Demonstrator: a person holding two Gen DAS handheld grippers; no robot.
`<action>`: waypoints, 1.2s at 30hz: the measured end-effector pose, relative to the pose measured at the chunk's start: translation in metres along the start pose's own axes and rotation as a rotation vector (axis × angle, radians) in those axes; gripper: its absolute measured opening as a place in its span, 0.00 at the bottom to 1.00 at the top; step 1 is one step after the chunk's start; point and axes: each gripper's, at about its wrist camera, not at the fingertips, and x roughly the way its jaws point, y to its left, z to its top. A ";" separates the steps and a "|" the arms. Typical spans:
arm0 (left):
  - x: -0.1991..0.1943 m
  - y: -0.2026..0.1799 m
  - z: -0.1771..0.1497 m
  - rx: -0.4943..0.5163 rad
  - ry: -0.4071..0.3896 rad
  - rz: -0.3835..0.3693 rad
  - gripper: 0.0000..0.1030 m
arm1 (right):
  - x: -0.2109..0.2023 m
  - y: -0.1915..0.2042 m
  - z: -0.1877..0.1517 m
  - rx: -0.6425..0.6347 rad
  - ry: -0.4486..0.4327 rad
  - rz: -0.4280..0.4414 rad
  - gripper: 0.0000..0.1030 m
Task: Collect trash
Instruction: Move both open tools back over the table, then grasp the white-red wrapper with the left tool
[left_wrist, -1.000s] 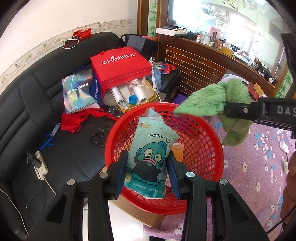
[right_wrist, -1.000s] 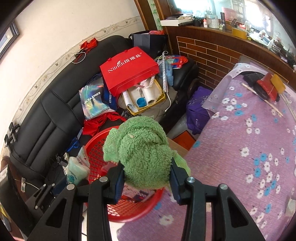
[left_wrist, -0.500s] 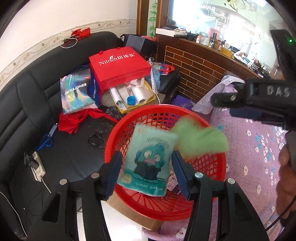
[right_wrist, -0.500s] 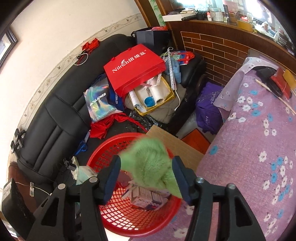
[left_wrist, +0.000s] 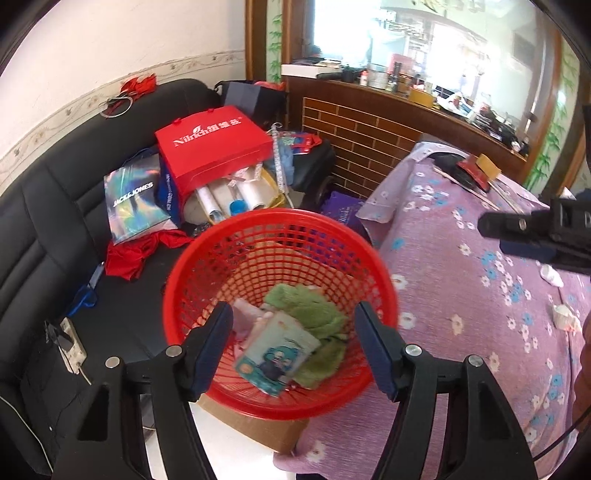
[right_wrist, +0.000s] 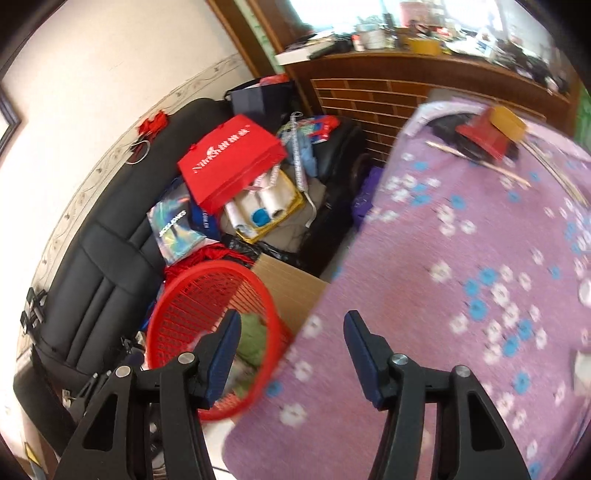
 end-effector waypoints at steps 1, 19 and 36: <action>-0.003 -0.006 -0.001 0.009 -0.002 -0.002 0.65 | -0.006 -0.007 -0.005 0.011 -0.001 -0.007 0.61; -0.038 -0.153 -0.035 0.292 0.019 -0.170 0.65 | -0.104 -0.151 -0.111 0.238 -0.028 -0.122 0.61; -0.016 -0.395 -0.058 0.836 0.055 -0.441 0.71 | -0.229 -0.291 -0.213 0.548 -0.140 -0.279 0.60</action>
